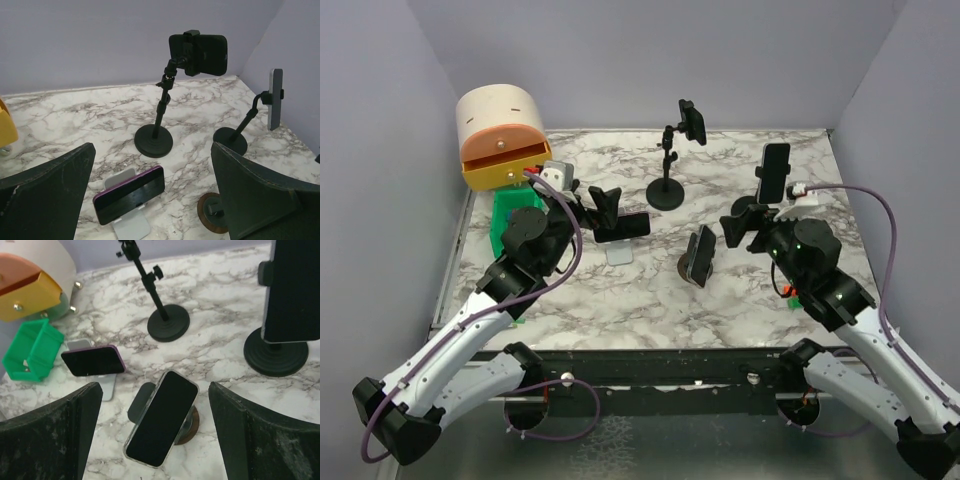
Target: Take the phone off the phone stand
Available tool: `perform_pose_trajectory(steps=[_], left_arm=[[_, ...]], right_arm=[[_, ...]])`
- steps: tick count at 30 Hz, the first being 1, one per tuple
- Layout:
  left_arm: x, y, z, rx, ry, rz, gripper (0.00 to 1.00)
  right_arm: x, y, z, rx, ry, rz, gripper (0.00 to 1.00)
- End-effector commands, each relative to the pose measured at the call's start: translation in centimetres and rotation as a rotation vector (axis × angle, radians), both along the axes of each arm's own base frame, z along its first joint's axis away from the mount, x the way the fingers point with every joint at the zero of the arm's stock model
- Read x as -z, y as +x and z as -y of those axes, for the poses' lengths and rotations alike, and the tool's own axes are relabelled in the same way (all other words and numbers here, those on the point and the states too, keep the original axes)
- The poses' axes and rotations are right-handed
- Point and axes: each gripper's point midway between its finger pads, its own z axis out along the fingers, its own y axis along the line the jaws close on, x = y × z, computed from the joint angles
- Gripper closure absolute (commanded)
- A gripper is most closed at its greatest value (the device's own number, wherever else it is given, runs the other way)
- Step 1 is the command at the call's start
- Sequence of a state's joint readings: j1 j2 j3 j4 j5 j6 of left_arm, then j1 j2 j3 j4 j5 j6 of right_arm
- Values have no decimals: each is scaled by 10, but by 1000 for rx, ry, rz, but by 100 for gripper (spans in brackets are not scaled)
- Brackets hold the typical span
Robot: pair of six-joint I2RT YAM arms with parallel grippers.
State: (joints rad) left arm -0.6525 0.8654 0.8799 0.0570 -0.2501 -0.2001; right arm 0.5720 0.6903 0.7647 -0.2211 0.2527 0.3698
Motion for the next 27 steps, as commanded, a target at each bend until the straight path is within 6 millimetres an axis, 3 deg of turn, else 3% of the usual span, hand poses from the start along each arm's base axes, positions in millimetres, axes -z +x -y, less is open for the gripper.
perform_pose_trajectory(steps=[1, 5, 8, 13, 17, 21, 27], left_arm=[[-3, -8, 6, 50, 6, 52, 1], [-4, -10, 4, 45, 9, 73, 1], [-4, -11, 4, 47, 13, 81, 1], [-2, -11, 6, 54, 18, 78, 1], [-1, -11, 7, 57, 20, 78, 1], [0, -11, 7, 57, 27, 78, 1], [4, -9, 8, 52, 41, 75, 1]], right_arm=[[20, -3, -19, -95, -17, -97, 8], [19, -8, -38, -218, -21, -50, 10], [20, -9, -41, -228, -15, -56, 10], [43, -3, -23, -76, 35, -166, 9], [63, -7, -33, -81, 121, -262, 8], [70, -6, -48, -110, 208, -310, 8], [92, 3, -43, -75, 336, -406, 7]])
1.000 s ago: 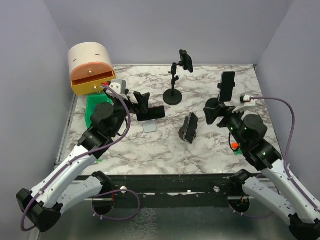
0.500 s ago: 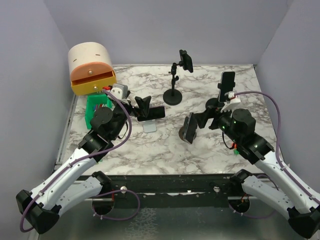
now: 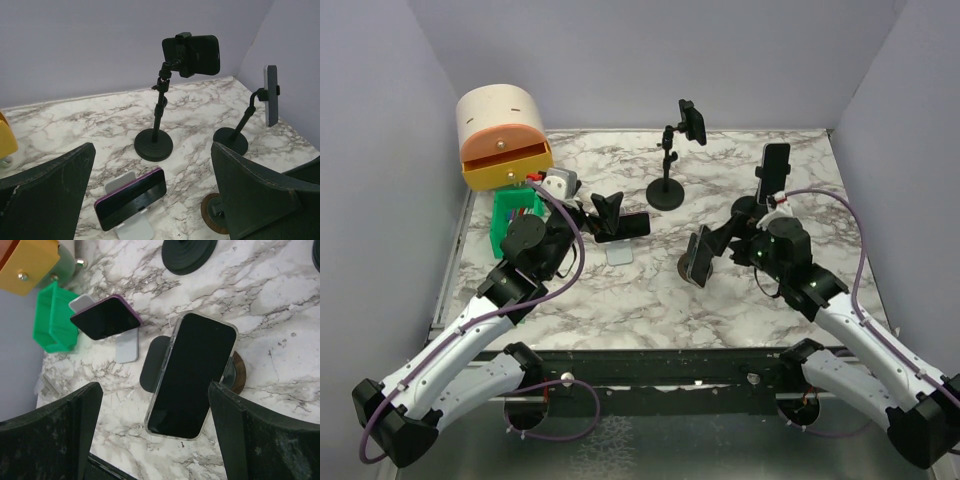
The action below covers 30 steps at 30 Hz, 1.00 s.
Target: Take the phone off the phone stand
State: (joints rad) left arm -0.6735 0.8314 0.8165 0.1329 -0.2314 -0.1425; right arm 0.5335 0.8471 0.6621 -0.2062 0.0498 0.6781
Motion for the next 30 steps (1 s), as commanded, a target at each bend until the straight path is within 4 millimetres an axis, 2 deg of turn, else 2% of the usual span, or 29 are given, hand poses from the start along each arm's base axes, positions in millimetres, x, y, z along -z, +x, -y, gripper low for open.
perform_pose_trajectory(steps=[1, 7, 14, 20, 30], left_arm=[[2, -1, 3, 17, 18, 13, 1], [4, -1, 5, 22, 24, 10, 1], [6, 0, 6, 23, 32, 6, 1], [6, 1, 7, 25, 33, 6, 1], [1, -3, 9, 43, 24, 16, 1]], right_arm=[[10, 6, 2, 32, 161, -77, 7], [29, 18, 16, 45, 273, -121, 7], [39, 36, 15, 39, 340, -136, 5], [54, 48, 14, 53, 333, -165, 4], [67, 60, 13, 51, 288, -178, 0]])
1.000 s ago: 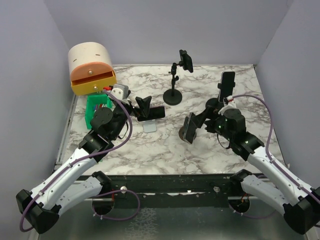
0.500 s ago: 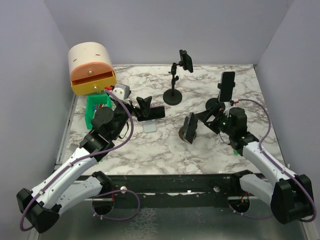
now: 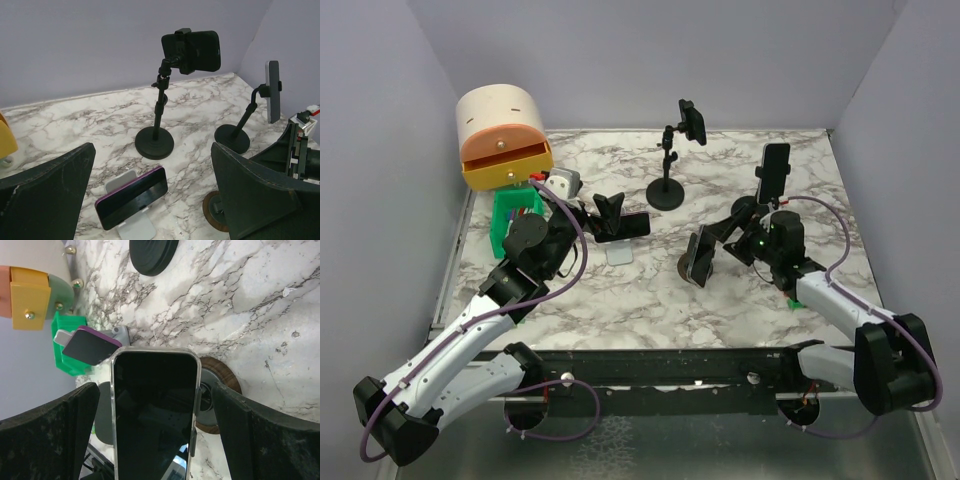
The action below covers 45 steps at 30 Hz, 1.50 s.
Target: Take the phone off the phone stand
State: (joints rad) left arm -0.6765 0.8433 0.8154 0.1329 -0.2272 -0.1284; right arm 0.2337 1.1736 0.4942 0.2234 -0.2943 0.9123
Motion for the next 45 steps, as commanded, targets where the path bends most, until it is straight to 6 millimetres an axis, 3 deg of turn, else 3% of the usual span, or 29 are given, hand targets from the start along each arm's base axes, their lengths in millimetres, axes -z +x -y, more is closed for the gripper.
perform_pose_trajectory(steps=[1, 15, 25, 45], left_arm=[[-3, -5, 7, 42, 2, 20, 1], [-6, -9, 10, 63, -2, 27, 1], [-6, -11, 12, 74, -1, 29, 1], [-6, -12, 14, 85, 1, 30, 1]], right_arm=[[-7, 9, -3, -26, -5, 41, 0], [-9, 20, -11, -55, 10, 45, 0], [2, 21, -14, -75, 10, 18, 1], [9, 25, -19, -102, 10, 5, 9]])
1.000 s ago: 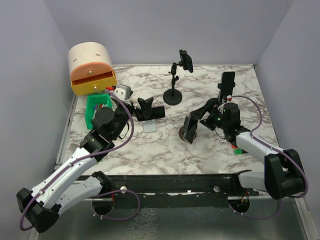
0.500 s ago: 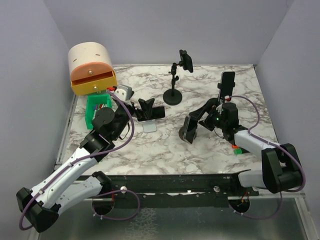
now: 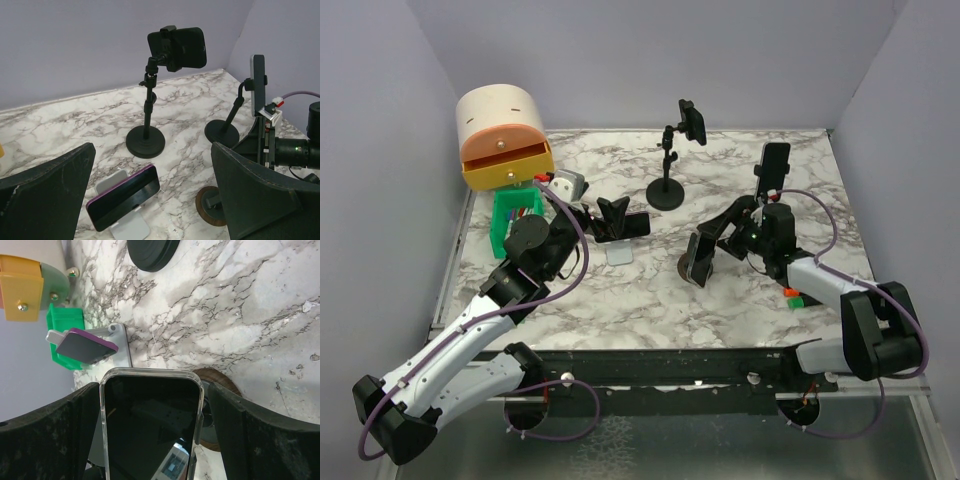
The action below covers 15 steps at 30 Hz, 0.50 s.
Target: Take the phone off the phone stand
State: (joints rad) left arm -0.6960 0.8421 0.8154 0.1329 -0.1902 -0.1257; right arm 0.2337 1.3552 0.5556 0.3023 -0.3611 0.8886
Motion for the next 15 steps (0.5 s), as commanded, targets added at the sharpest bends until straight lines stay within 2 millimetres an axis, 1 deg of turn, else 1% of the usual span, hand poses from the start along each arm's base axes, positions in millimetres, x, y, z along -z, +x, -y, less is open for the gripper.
perform_pose_trajectory(steps=[1, 5, 8, 11, 15], left_arm=[[-5, -5, 3, 30, -4, 25, 1], [-5, -5, 3, 29, -4, 25, 1], [-5, -6, 4, 33, -3, 25, 1], [-5, -6, 4, 34, -5, 24, 1], [-6, -7, 5, 37, -6, 26, 1]], right_arm=[[-9, 7, -4, -33, 8, 39, 9], [-9, 6, -5, -38, 3, 35, 5], [-12, 6, -4, -40, -1, 41, 4], [-13, 5, -5, -46, -3, 43, 6], [-13, 3, -5, -47, 0, 42, 12]])
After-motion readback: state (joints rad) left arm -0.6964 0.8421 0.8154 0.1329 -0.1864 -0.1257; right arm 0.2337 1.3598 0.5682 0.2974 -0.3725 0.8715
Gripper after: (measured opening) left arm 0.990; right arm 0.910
